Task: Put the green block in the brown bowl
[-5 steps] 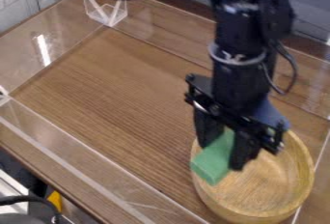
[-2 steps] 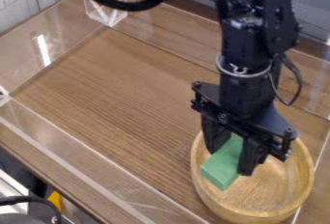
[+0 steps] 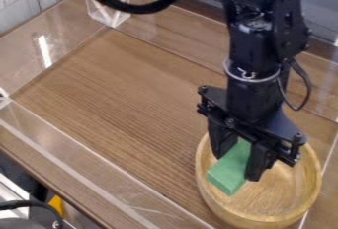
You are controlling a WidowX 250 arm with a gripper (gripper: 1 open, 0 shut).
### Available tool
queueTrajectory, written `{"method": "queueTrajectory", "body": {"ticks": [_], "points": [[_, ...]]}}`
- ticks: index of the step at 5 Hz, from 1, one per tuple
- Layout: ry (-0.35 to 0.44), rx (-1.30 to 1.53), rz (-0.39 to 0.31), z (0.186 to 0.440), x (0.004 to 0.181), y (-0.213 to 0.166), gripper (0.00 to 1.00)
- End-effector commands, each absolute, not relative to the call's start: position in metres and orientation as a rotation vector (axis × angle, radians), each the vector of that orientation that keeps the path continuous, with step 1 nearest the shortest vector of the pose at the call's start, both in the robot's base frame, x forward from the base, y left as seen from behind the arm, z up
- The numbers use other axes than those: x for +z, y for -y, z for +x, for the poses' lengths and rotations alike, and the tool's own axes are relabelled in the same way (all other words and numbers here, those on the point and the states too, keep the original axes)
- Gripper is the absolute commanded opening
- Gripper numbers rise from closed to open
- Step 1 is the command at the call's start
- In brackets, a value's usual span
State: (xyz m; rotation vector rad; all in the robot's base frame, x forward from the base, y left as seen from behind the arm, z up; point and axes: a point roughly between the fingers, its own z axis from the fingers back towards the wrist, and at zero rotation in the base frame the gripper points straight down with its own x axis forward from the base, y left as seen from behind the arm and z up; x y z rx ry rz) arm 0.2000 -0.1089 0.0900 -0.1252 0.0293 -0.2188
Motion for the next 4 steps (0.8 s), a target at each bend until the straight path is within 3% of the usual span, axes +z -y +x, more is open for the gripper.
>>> {"method": "queueTrajectory", "body": {"ticks": [1, 4], "points": [[0.006, -0.221, -0.13, 0.2064, 0.0969, 0.113, 0.0], [0.013, -0.199, -0.124, 0.2096, 0.0963, 0.1137, 0.0]]}}
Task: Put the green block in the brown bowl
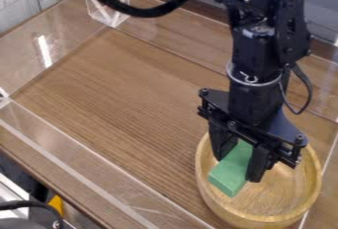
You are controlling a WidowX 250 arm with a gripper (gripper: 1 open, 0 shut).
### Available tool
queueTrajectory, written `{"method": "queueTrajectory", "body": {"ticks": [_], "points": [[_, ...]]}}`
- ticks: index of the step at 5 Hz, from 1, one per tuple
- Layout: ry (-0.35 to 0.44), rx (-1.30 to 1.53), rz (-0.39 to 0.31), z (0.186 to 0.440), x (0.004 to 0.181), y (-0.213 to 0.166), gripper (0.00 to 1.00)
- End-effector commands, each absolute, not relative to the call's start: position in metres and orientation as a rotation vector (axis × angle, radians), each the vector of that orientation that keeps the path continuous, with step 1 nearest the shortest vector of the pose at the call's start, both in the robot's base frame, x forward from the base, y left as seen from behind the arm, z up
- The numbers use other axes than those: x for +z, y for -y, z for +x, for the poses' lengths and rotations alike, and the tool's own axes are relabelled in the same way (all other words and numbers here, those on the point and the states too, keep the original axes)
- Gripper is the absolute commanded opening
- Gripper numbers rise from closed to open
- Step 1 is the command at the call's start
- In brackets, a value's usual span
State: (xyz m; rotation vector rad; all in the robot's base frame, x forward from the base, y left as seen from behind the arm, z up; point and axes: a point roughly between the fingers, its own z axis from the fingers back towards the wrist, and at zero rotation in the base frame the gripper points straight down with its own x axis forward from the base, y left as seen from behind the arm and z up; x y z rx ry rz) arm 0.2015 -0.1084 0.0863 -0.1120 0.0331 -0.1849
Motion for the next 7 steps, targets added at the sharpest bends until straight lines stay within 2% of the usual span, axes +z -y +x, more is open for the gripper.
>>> {"method": "queueTrajectory", "body": {"ticks": [1, 7], "points": [[0.011, -0.188, -0.127, 0.2101, 0.0962, 0.1141, 0.0], [0.001, -0.131, -0.143, 0.2138, 0.0946, 0.1179, 0.0]]}}
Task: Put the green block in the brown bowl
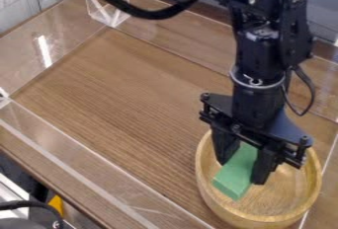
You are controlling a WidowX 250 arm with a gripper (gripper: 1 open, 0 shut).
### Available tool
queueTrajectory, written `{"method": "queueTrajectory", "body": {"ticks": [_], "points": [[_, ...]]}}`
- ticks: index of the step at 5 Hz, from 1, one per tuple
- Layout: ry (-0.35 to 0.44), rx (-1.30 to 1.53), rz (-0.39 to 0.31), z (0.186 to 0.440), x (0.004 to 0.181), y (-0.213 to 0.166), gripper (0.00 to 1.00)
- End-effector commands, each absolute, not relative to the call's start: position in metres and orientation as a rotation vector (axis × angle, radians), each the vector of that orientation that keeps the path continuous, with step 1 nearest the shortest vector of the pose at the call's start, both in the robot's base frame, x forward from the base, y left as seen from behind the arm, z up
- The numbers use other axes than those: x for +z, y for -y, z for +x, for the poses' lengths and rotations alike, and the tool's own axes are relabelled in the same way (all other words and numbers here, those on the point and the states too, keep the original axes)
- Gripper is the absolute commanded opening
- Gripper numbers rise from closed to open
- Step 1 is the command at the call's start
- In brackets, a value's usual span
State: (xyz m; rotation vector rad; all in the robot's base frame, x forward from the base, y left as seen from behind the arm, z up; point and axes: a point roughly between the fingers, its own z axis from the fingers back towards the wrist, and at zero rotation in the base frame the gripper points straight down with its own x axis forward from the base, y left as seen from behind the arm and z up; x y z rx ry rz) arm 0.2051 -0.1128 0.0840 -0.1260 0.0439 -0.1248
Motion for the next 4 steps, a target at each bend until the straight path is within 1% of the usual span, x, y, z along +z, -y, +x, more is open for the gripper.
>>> {"method": "queueTrajectory", "body": {"ticks": [1, 4], "points": [[0.001, -0.122, -0.145, 0.2147, 0.0941, 0.1184, 0.0], [-0.003, -0.099, -0.152, 0.2167, 0.0923, 0.1192, 0.0]]}}
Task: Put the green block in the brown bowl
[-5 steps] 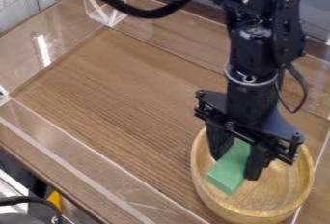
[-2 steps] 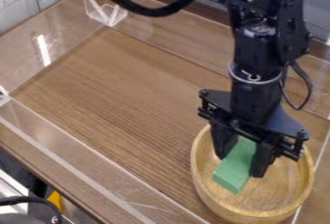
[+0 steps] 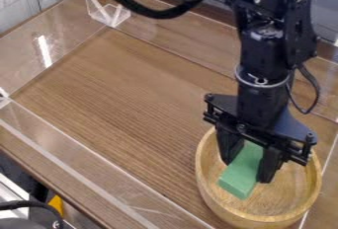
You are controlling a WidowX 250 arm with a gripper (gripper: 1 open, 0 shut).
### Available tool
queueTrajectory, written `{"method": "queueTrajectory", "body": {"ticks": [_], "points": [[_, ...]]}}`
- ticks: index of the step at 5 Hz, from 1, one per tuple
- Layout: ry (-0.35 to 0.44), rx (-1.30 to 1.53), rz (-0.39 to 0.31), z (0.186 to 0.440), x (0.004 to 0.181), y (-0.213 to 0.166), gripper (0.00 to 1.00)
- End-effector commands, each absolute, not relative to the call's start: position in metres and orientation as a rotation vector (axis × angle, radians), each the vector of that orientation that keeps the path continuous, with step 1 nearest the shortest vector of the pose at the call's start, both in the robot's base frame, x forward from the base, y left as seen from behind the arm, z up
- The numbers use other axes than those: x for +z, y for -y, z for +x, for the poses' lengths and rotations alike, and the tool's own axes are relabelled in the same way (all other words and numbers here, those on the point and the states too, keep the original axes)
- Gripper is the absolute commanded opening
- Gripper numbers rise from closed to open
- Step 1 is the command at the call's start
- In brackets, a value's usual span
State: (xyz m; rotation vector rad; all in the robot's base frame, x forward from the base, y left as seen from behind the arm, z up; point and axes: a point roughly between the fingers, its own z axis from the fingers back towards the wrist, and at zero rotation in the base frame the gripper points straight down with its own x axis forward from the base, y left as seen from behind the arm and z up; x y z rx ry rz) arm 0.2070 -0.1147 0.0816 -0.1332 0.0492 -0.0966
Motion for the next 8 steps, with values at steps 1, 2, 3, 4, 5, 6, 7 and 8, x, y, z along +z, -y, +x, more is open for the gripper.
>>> {"method": "queueTrajectory", "body": {"ticks": [1, 2, 3, 4, 5, 6, 7, 8], "points": [[-0.004, -0.09, -0.154, 0.2178, 0.0922, 0.1185, 0.0], [-0.003, -0.082, -0.156, 0.2191, 0.0922, 0.1174, 0.0], [-0.002, -0.073, -0.158, 0.2204, 0.0923, 0.1163, 0.0], [-0.004, -0.069, -0.158, 0.2208, 0.0912, 0.1166, 0.0], [-0.005, -0.063, -0.159, 0.2217, 0.0911, 0.1158, 0.0], [-0.006, -0.057, -0.161, 0.2225, 0.0908, 0.115, 0.0], [-0.007, -0.05, -0.162, 0.2233, 0.0905, 0.1141, 0.0], [-0.008, -0.044, -0.164, 0.2241, 0.0903, 0.1131, 0.0]]}}
